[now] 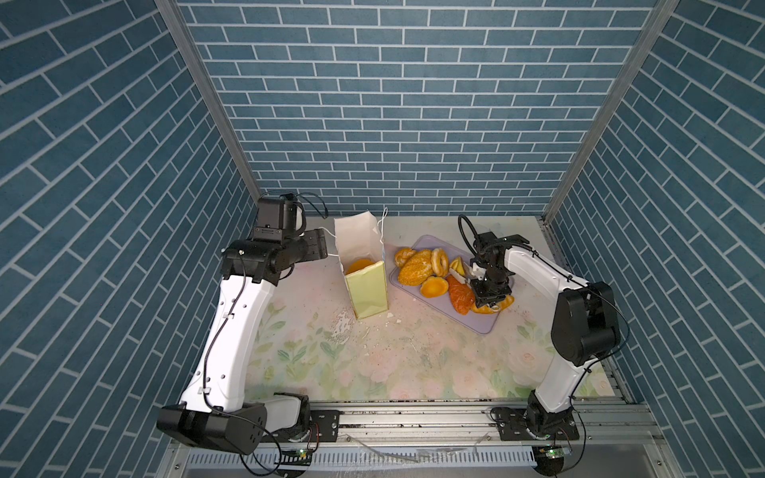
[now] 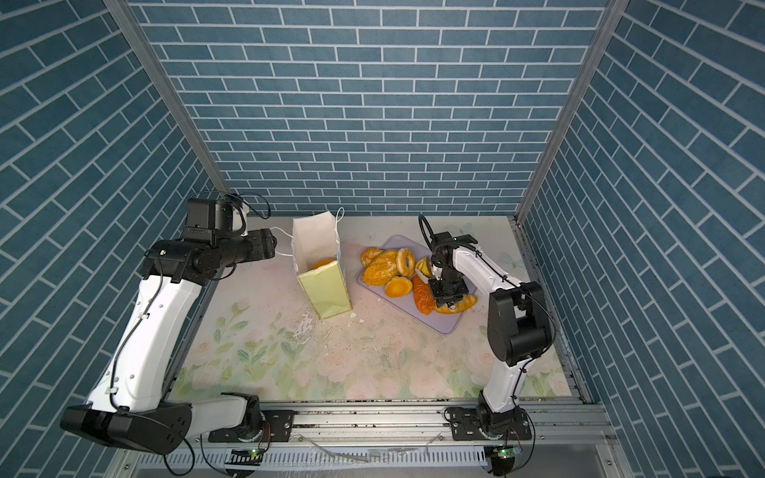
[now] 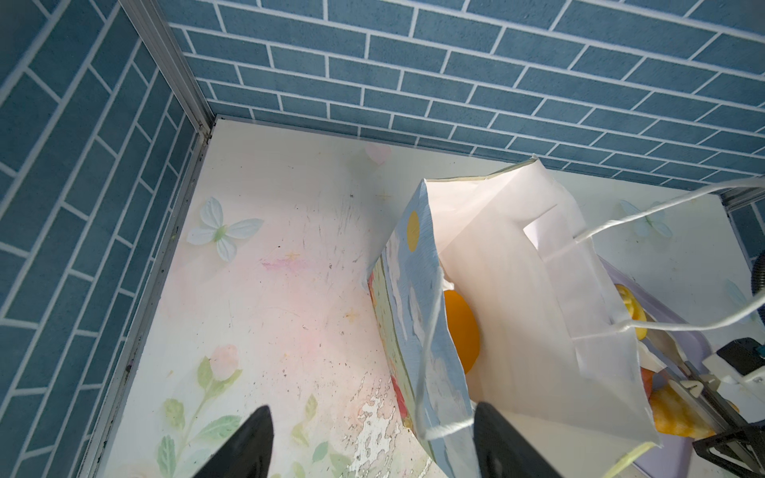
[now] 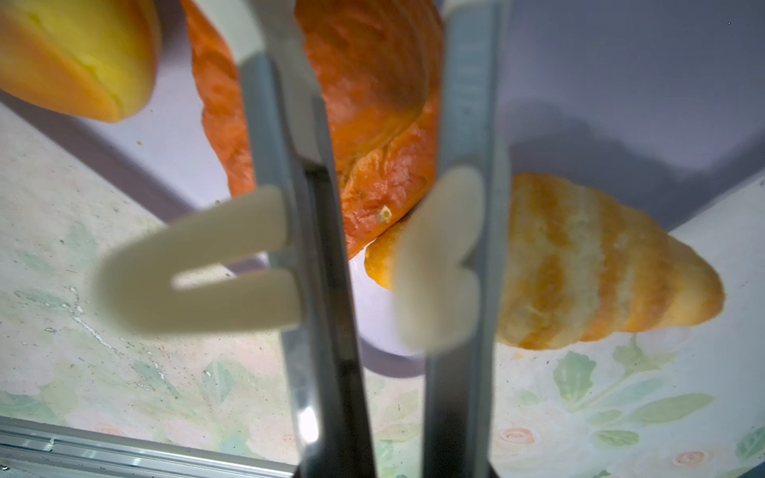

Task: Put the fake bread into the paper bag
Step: 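Pinch a yellow bun with the tongs in the right gripper and lift it, then carry the bun in the tongs over the bag opening with the right gripper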

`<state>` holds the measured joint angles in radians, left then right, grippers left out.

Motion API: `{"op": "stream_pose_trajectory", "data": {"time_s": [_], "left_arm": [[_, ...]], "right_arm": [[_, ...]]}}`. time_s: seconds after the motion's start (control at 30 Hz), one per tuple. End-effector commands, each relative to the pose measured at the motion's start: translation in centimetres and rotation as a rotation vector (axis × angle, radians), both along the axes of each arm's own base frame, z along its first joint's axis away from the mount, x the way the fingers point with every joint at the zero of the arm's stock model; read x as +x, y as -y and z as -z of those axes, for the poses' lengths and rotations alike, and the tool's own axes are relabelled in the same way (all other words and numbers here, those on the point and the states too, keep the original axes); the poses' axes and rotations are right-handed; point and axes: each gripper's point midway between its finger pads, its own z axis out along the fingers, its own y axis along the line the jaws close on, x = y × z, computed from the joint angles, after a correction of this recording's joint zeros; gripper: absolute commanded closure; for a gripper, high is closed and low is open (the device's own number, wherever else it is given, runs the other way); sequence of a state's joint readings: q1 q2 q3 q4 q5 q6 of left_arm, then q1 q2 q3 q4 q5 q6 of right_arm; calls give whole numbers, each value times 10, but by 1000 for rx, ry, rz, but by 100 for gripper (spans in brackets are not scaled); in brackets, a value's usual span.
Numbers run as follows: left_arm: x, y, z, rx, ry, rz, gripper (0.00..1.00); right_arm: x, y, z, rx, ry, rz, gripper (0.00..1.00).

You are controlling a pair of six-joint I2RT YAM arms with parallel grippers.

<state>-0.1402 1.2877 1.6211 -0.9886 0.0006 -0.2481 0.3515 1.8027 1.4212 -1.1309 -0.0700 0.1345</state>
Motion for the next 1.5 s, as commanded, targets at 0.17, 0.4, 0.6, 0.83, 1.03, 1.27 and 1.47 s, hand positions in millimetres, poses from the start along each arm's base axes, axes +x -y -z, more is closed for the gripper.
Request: {"op": "stream_pose_trajectory", "data": {"time_s": [0.17, 0.4, 0.6, 0.83, 1.03, 1.27, 1.47], "left_arm": [[-1, -5, -1, 5, 18, -26, 22], [2, -3, 0, -2, 20, -15, 22], [1, -2, -4, -8, 37, -9, 22], [0, 2, 0, -24, 34, 5, 22], [2, 14, -5, -84, 48, 42, 22], [2, 15, -4, -85, 47, 52, 22], [3, 10, 0, -75, 41, 33, 21]], "right_arm": [[1, 1, -14, 24, 35, 29, 75], [0, -7, -29, 82, 70, 13, 80], [-2, -6, -35, 87, 85, 14, 82], [3, -5, -53, 98, 160, 16, 84], [6, -4, -91, 127, 275, 26, 85], [-2, 1, -131, 156, 388, 23, 85], [-4, -9, -163, 213, 450, -25, 85]]}}
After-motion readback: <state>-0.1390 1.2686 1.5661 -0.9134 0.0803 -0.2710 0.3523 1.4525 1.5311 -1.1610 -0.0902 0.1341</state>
